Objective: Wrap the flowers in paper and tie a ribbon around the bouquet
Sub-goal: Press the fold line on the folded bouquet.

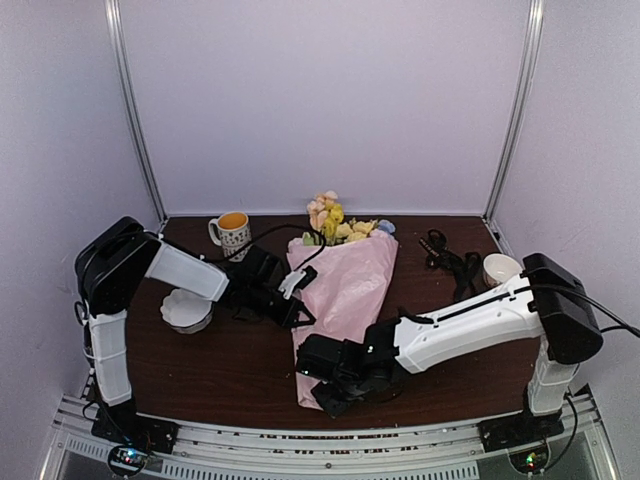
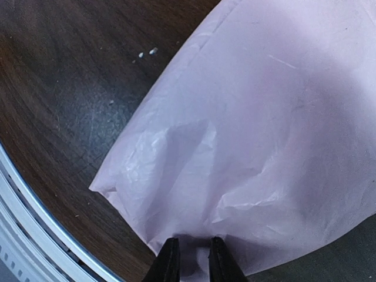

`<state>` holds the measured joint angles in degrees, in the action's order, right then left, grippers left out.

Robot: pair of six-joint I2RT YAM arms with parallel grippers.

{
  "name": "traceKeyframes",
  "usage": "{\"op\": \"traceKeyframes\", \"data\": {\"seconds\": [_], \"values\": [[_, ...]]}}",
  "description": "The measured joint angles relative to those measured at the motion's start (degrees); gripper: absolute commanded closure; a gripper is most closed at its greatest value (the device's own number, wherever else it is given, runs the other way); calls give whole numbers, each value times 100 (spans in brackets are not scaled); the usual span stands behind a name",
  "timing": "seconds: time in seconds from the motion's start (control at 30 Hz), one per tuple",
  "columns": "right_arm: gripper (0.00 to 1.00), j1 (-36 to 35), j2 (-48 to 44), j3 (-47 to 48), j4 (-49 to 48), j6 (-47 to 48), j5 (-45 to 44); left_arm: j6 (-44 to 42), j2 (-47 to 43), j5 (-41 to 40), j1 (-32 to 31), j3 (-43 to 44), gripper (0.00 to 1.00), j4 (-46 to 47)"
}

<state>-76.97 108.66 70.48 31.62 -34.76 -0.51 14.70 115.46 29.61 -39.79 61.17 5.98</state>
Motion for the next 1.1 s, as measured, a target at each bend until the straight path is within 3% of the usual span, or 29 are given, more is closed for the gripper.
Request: {"op": "traceKeyframes", "data": {"seconds": [0.47,0.7,1.1], "values": [[82,-573,-557,-638,302,-79,365,-2,44,105,28,-57,100,208],[82,-216,-1300,-546,293,35,413,4,48,170,46,-192,100,498],[95,-28,59,352,413,192,153,2,85,216,50,-203,100,595]]}}
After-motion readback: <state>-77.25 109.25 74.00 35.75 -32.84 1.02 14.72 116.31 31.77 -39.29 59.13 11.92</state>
